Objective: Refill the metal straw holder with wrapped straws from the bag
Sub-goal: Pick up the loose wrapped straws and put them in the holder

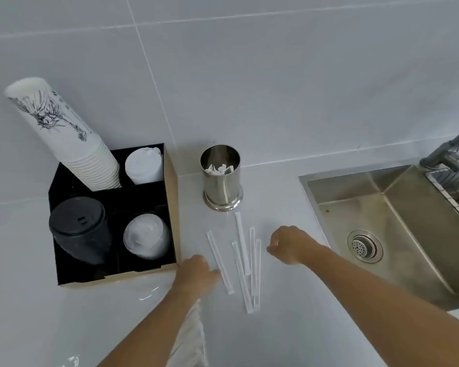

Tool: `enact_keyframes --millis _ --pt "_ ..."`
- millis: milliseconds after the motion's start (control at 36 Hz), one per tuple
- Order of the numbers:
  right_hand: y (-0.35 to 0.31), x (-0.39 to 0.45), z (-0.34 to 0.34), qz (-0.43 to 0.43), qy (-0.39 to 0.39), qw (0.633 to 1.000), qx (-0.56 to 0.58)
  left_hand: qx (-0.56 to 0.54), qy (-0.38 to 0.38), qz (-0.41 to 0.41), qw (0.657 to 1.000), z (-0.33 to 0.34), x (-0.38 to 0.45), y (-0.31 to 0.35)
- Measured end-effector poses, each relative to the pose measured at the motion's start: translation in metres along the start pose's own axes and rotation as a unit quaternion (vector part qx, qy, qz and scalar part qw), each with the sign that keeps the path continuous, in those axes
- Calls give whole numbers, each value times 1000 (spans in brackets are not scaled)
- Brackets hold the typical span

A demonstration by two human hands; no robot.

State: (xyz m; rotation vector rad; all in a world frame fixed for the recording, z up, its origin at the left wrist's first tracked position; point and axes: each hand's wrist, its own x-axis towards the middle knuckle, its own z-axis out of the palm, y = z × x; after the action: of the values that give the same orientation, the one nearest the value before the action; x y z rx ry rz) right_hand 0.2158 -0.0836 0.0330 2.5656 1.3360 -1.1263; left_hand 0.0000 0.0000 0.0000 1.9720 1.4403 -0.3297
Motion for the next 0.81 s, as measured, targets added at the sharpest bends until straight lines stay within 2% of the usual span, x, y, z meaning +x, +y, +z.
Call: enact_keyframes --millis 306,806 --pt "-9 27 32 44 11 999 14 -99 29 -36 994 19 12 20" --pt "-25 31 40 83 34 996 18 -71 24 -25 997 35 24 41"
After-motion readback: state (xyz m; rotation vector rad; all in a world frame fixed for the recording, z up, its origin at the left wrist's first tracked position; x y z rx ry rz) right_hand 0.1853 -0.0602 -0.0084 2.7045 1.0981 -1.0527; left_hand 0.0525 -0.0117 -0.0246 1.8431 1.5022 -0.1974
